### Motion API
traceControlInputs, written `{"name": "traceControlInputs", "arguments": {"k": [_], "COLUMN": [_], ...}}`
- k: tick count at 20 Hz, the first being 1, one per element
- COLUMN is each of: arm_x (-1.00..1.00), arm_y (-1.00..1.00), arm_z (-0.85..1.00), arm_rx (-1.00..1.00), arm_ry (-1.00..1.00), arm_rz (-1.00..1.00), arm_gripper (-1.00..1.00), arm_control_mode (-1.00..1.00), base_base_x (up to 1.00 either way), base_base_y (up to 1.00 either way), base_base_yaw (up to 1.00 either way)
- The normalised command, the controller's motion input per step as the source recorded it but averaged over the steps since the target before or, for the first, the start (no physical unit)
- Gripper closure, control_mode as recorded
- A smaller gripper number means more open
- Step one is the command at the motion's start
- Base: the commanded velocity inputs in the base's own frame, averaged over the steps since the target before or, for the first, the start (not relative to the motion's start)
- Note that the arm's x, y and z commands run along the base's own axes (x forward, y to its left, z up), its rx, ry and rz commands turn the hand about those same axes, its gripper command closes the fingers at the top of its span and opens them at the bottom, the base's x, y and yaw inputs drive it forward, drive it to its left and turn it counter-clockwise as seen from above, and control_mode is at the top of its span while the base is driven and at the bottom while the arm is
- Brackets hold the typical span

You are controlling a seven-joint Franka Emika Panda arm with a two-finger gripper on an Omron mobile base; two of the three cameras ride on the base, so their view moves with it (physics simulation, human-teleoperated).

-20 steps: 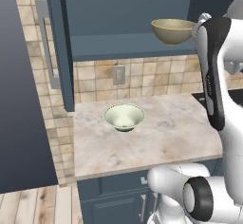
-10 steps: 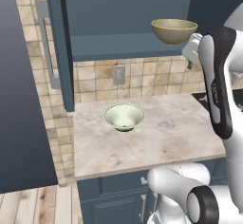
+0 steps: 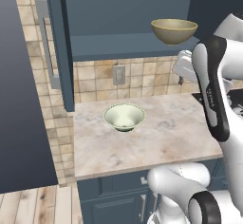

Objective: Open the cabinet. Pick the bowls from the counter and place them in the cabinet. Then close the cabinet.

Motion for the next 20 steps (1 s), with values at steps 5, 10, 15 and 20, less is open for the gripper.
{"name": "traceControlInputs", "arguments": {"k": [5, 10, 15, 20], "arm_x": [0.14, 0.27, 0.28, 0.4], "arm_y": [0.19, 0.06, 0.0, 0.0], "arm_z": [-0.51, -0.46, -0.47, -0.38], "arm_rx": [-0.01, 0.01, 0.0, 0.0], "arm_ry": [-0.04, -0.14, -0.04, 0.01], "arm_rz": [0.15, 0.13, 0.1, 0.08], "arm_gripper": [-1.0, -1.0, -1.0, -1.0], "arm_control_mode": [-1.0, -1.0, -1.0, -1.0], "base_base_x": [0.0, 0.0, 0.0, 0.0], "base_base_y": [0.0, 0.0, 0.0, 0.0], "base_base_yaw": [0.0, 0.0, 0.0, 0.0]}}
